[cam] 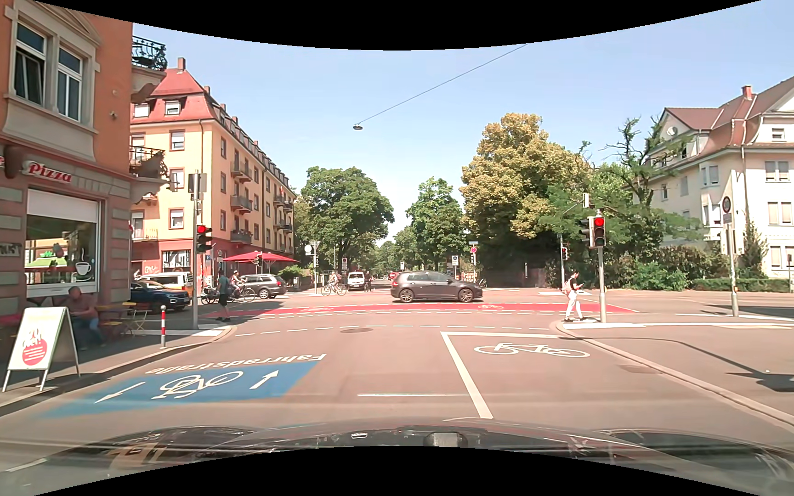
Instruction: Follow the waypoints while adhering to traffic rules and regulations
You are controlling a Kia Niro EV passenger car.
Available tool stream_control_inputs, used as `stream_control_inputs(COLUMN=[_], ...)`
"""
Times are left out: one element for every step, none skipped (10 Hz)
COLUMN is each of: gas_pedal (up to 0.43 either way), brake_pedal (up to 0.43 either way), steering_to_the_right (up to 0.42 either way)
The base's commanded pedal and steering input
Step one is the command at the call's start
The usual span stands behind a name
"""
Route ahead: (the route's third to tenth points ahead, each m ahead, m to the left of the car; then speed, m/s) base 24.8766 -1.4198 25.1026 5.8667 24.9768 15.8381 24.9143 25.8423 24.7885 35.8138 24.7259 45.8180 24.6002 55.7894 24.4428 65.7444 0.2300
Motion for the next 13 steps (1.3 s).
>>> stream_control_inputs(gas_pedal=[0.000, 0.000, 0.000, 0.000, 0.000, 0.000, 0.000, 0.000, 0.000, 0.000, 0.000, 0.000, 0.000], brake_pedal=[0.146, 0.152, 0.152, 0.152, 0.159, 0.177, 0.183, 0.183, 0.189, 0.201, 0.201, 0.207, 0.207], steering_to_the_right=[0.001, 0.001, 0.001, 0.001, 0.001, 0.001, 0.001, 0.001, 0.001, 0.001, 0.001, 0.001, 0.001])
